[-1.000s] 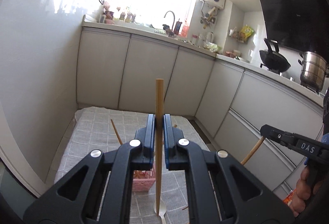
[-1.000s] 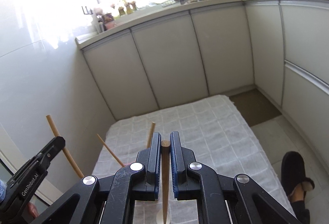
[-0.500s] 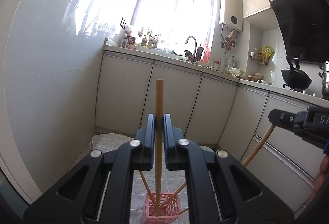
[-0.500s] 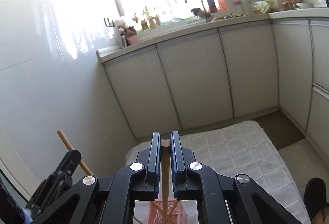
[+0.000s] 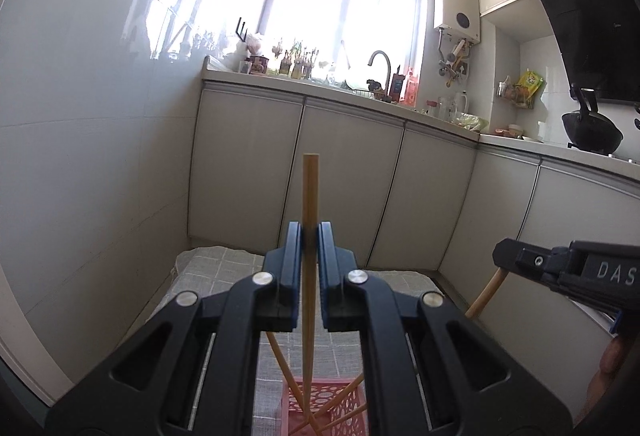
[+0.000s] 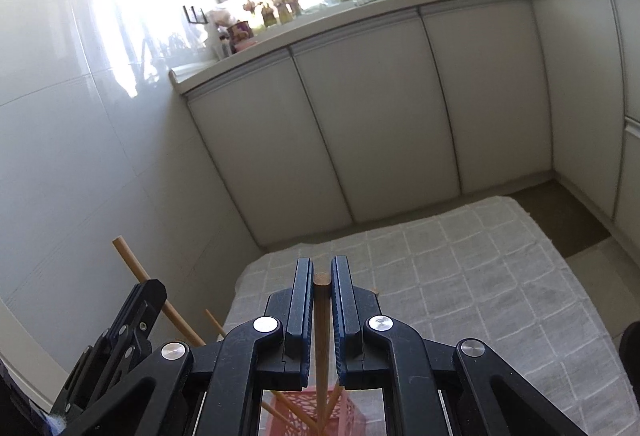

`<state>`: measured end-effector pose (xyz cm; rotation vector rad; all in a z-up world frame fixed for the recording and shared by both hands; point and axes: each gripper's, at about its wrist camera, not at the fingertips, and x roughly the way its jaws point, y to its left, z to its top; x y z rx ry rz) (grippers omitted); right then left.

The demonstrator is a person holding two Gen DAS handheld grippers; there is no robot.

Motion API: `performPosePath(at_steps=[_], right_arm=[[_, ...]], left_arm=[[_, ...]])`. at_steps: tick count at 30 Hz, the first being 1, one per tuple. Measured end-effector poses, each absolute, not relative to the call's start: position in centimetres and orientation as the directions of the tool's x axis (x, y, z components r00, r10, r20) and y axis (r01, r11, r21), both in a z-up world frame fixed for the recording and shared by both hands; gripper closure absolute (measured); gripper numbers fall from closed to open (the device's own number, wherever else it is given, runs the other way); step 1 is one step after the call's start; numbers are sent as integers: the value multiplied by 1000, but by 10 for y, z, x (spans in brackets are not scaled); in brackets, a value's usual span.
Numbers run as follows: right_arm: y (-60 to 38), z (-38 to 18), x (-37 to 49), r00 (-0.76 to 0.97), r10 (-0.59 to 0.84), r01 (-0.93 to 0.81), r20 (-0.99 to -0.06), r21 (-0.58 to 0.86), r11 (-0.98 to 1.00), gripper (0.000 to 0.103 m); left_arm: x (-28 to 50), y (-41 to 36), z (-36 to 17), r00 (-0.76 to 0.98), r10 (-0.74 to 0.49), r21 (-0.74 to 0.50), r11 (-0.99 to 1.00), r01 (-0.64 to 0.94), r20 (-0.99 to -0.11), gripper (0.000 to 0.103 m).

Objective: Organize utensils
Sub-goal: 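Open the left tool into the holder while the right tool releases its chopstick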

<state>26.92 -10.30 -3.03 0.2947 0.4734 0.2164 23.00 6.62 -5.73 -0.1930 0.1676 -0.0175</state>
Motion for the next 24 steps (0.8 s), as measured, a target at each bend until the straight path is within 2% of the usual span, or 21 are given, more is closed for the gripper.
performPosePath(at_steps=[4,10,13,17,24], right_arm=[[-99,-44,274,853,276,-138,-443,319,938,95],[-93,-61,281,826,285,-135,-487,320,938,93],[-97,-64,282,808,296,-124,-509,344,931,90],[-109,-56,274,813,298,-116,-500,362,925,72],[-130,-38,244,820,282,-100,-497,361,927,55]], left_arm=[[234,64,-62,981,-40,-176,984,6,-191,94],[244,63,-72,953,-96,-167,985,48,-287,94],[247,68,-71,938,-131,-216,974,62,-321,85],[243,73,-64,925,-156,-233,970,76,-347,73],[224,78,-52,884,-173,-228,971,78,-434,48]])
